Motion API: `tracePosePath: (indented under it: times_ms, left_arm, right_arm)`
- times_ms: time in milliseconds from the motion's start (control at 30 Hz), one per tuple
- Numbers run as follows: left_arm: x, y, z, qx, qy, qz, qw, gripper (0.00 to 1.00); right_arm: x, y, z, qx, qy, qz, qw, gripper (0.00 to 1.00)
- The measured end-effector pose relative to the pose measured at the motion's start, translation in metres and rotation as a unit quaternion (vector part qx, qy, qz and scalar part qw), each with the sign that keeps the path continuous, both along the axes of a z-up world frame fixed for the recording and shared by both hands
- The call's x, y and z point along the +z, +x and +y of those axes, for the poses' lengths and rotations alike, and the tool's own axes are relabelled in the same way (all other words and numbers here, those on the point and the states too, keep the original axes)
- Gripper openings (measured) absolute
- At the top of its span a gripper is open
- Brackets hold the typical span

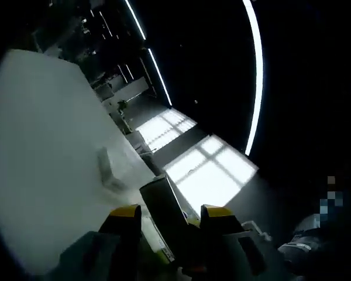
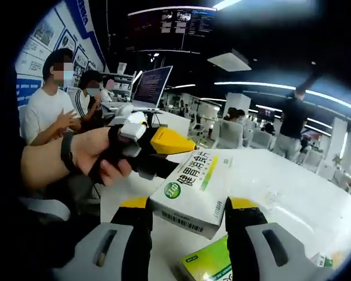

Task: Arrange the small medicine boxes into an aligned row inside the storage area until every box is upright, visible, and separated from the surrounding clutter.

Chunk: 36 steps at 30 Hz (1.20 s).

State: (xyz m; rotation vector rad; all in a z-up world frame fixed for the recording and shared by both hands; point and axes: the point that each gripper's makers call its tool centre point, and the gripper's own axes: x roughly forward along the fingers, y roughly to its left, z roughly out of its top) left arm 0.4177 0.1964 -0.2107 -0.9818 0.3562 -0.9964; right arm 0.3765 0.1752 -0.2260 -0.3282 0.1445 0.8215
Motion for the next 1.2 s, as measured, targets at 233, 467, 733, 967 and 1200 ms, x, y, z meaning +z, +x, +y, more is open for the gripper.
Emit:
tracePosePath:
  times_ms: [233, 467, 733, 967, 1200]
  left_arm:
    - [-0.004, 0.001, -0.017, -0.005, -0.010, 0.011, 0.9999, 0.28]
    - [0.011, 0.002, -0.015, 0.014, -0.049, -0.009, 0.9987, 0.20]
    - [0.032, 0.004, -0.007, 0.014, -0.047, -0.043, 0.9979, 0.19]
    - [0.063, -0.004, -0.010, -0.011, -0.056, -0.090, 0.9943, 0.19]
    - [0.077, -0.017, -0.025, -0.051, -0.055, -0.100, 0.9922, 0.19]
  right_arm:
    - [0.000, 0.000, -0.002, -0.005, -0.016, -0.023, 0.9996, 0.47]
    - [0.001, 0.005, -0.007, -0.008, -0.069, -0.083, 0.9941, 0.49]
    - [0.027, -0.006, -0.010, 0.036, 0.041, -0.016, 0.9984, 0.56]
    - [0.047, -0.001, -0.023, 0.079, 0.165, 0.145, 0.9723, 0.53]
    - [0.052, -0.010, -0.027, 0.136, 0.242, 0.260, 0.9246, 0.26]
